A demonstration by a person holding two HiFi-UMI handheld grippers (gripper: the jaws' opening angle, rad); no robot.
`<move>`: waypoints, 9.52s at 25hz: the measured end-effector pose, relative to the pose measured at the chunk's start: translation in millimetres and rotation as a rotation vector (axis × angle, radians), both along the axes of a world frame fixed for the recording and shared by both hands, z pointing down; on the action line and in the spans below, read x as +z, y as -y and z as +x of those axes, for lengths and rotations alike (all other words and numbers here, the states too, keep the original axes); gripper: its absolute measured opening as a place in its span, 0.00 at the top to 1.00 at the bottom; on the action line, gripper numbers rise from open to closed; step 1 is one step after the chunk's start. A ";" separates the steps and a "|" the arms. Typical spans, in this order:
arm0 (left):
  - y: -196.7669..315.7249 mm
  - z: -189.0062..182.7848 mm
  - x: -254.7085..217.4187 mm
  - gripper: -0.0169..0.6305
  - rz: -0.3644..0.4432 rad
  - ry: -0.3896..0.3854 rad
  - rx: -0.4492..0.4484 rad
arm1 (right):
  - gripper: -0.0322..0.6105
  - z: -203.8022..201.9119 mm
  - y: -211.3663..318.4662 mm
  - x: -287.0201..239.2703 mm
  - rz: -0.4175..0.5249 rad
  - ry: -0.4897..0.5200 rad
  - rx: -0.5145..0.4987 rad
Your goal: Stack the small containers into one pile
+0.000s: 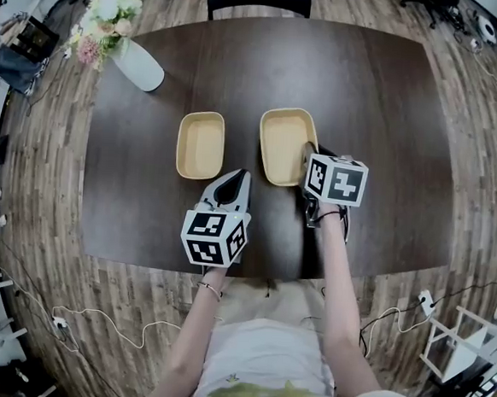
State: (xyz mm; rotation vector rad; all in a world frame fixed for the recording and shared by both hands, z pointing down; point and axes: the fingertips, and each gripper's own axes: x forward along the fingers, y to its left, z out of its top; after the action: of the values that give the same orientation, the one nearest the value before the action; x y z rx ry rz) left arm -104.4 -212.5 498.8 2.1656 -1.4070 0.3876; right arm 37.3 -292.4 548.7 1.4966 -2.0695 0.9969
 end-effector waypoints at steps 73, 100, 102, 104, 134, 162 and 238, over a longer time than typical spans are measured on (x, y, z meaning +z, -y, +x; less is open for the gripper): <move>-5.6 -139.0 -7.1 0.94 0.019 0.003 -0.147 | 0.89 -194.0 -25.5 -8.2 -0.003 0.214 -0.229; 6.1 -208.6 0.5 0.94 0.003 0.049 -0.238 | 0.87 -211.8 2.8 32.1 -0.074 0.107 -0.115; 6.4 -211.9 -1.5 0.94 0.007 0.065 -0.245 | 0.89 -209.3 2.8 28.9 -0.075 0.120 -0.116; 7.0 -213.1 -3.9 0.94 0.010 0.070 -0.258 | 0.89 -206.7 3.5 22.0 -0.068 0.136 -0.120; 12.3 -74.9 -20.2 0.94 0.048 0.016 -0.131 | 0.89 -29.2 0.5 -37.6 0.039 0.167 -0.004; 14.0 -38.1 -10.6 0.94 0.026 0.010 -0.138 | 0.89 -6.9 1.0 -0.5 -0.025 0.047 -0.043; -0.3 -61.7 -158.4 0.94 0.413 0.029 -0.081 | 0.92 49.8 -61.3 -195.7 0.697 0.173 -0.087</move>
State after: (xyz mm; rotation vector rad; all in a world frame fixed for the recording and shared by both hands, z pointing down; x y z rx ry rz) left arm -166.1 -212.2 340.4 2.4176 -1.7066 0.1027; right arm 87.1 -231.1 353.0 1.6370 -2.7574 0.3806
